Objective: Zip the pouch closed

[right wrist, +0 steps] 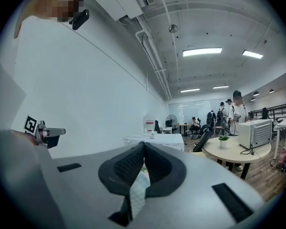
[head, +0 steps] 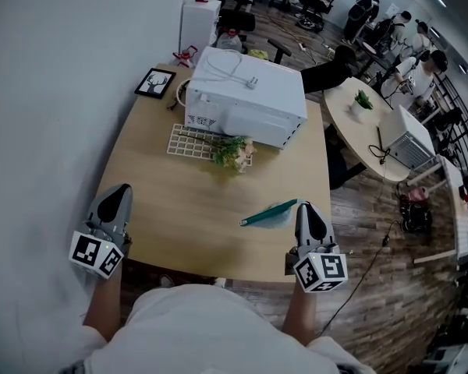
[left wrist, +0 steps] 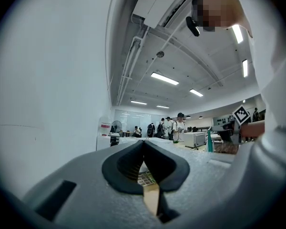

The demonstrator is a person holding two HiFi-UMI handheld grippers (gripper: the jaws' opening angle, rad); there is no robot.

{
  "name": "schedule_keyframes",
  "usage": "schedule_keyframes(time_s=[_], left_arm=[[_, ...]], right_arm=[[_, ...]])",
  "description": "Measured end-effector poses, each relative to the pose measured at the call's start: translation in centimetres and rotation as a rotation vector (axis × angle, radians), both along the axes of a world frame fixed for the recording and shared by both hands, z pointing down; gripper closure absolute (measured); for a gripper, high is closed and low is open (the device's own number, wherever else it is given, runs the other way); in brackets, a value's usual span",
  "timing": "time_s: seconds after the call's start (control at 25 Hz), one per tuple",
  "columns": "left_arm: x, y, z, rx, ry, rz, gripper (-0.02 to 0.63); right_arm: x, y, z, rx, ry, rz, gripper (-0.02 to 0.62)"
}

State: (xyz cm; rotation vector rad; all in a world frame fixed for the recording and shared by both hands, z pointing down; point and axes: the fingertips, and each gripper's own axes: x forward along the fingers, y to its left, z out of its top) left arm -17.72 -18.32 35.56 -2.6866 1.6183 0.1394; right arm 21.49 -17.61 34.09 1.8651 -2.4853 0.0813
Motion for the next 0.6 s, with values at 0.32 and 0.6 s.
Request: schedule_keyframes(time_s=[0.32, 0.6], left_arm=[[2.3, 0.7, -0.4, 0.01, -0.004, 0.015, 0.591], [3.8, 1.1, -0.4, 0.002, 0.002, 0.008, 0.592]], right_arm=[[0.4, 1.1, -1.0, 0.033, 0.025, -0.037, 0.592], [1.7, 1.6, -1.3, 0.032, 0.031, -0.047, 0.592]])
